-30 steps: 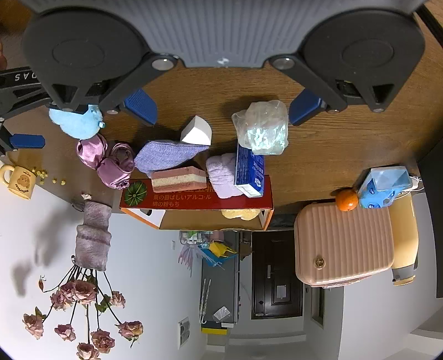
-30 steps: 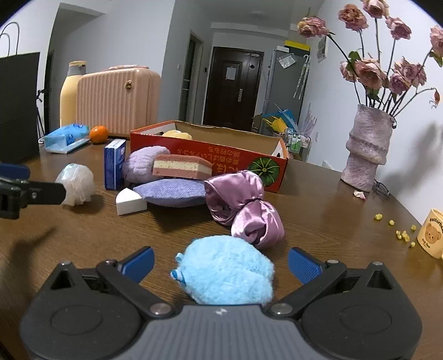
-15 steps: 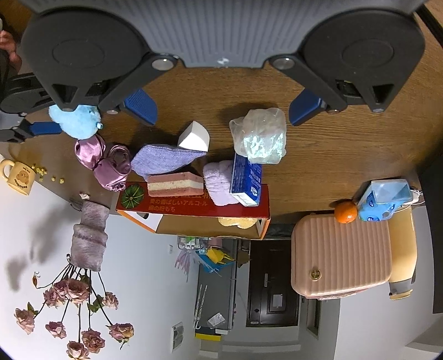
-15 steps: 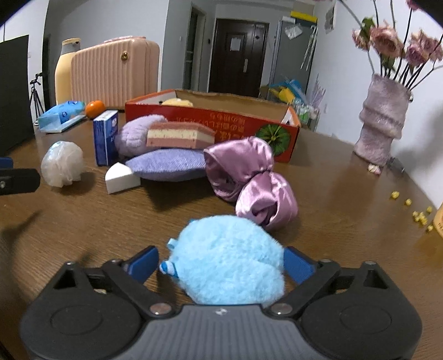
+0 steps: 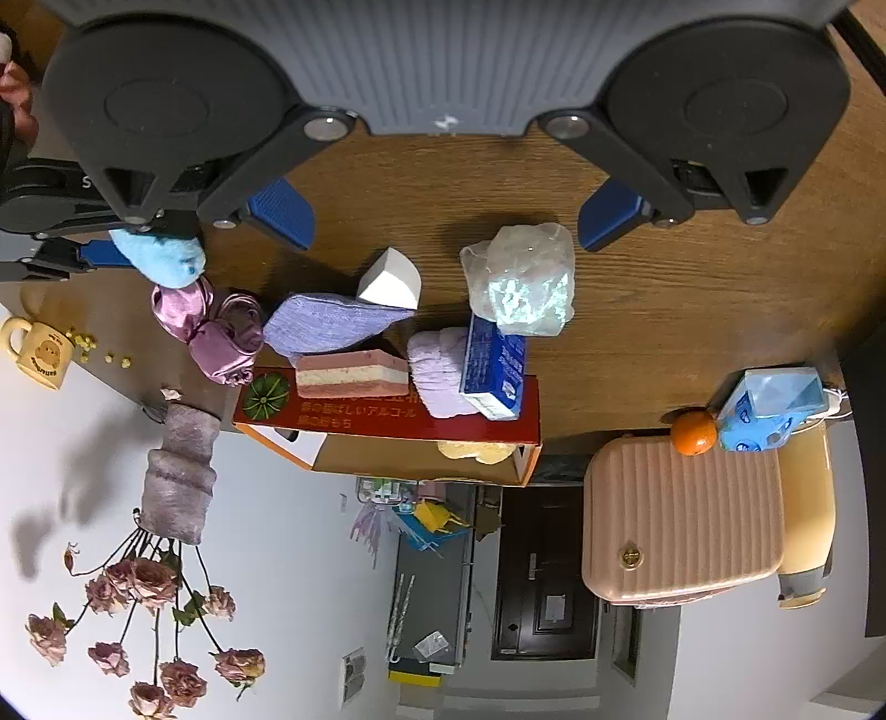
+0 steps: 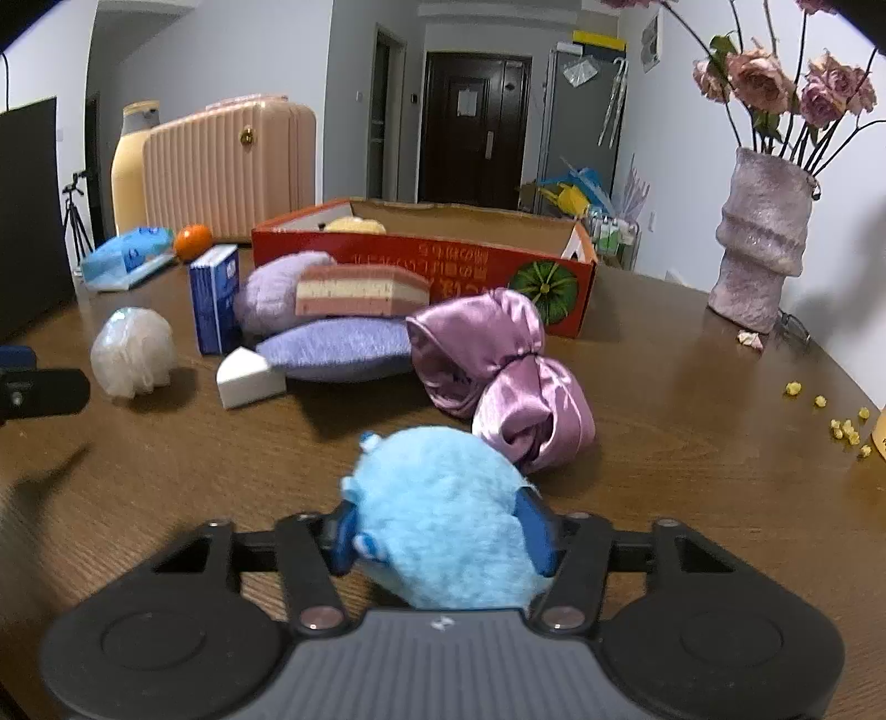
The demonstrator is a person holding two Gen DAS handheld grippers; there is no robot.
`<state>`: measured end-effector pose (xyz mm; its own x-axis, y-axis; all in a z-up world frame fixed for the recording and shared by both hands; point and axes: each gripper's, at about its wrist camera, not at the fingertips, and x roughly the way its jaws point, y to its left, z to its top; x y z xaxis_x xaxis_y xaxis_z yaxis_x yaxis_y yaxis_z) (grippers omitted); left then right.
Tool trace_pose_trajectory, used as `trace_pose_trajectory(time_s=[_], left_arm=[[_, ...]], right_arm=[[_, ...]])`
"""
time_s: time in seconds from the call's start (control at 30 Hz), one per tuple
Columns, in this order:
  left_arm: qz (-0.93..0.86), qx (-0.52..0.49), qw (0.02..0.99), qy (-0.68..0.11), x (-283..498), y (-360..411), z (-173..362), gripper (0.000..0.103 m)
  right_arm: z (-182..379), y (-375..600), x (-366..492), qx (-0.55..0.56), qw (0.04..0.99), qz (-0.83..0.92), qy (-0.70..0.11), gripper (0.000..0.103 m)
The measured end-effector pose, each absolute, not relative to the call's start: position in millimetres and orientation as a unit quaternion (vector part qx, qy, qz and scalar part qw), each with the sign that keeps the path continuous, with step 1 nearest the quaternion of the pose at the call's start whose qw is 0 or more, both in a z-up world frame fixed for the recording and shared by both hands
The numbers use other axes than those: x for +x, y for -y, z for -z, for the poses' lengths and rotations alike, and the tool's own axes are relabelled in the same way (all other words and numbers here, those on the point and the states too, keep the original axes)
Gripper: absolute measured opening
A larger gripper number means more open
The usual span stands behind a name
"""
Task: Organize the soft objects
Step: 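Close the right gripper on the light-blue plush and lift it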
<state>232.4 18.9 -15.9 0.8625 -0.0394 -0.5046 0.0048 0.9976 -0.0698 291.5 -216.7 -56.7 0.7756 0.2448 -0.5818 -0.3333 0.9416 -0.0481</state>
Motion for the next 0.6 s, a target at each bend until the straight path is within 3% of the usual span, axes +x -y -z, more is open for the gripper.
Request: trace_pose_trajectory(time_s=[0.6], left_arm=[[-0.008,-0.036,0.962,-0.271,243.0,-44.8,11.4,0.103]], right_arm=[[40.3,219.5,285.1,-0.056,0.954,-0.159,-0.249,0.040]])
